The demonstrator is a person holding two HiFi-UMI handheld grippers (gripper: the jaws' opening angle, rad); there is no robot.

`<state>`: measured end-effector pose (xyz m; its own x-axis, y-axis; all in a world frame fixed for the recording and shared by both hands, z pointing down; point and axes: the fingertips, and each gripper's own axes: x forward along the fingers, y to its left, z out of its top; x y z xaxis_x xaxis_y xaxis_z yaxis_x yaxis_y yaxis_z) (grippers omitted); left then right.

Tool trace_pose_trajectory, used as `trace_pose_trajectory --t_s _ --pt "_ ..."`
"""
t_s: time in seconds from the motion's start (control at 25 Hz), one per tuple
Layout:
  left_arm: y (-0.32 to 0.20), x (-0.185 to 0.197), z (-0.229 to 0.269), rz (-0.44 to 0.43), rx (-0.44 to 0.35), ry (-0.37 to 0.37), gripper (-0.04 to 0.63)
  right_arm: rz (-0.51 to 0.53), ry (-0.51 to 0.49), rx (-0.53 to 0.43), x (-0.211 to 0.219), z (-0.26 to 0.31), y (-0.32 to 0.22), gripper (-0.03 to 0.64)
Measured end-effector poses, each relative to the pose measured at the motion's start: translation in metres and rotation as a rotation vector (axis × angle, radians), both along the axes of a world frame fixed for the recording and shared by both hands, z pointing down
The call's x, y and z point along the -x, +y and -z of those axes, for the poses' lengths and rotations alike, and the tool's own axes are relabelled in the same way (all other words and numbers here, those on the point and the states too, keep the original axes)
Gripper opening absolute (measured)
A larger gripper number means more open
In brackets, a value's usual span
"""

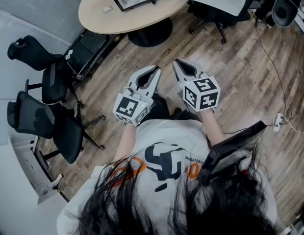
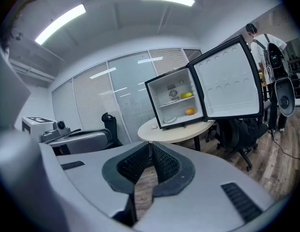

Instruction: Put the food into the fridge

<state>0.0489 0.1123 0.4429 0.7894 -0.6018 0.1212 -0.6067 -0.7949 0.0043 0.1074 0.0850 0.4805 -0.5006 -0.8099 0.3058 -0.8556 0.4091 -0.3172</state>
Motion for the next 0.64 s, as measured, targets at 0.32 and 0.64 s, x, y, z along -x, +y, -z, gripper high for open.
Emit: trace_pose_trajectory --t_s 0.32,0.64 --pt "-0.011 0.015 0.000 0.034 -0.004 0.012 0.014 0.020 0.022 0.001 0.009 -0.002 -0.009 0.034" --pt "-0.027 0.029 0.005 0.060 -0.013 0.030 0.014 0.032 0.041 0.006 0.019 -0.004 -0.022 0.034"
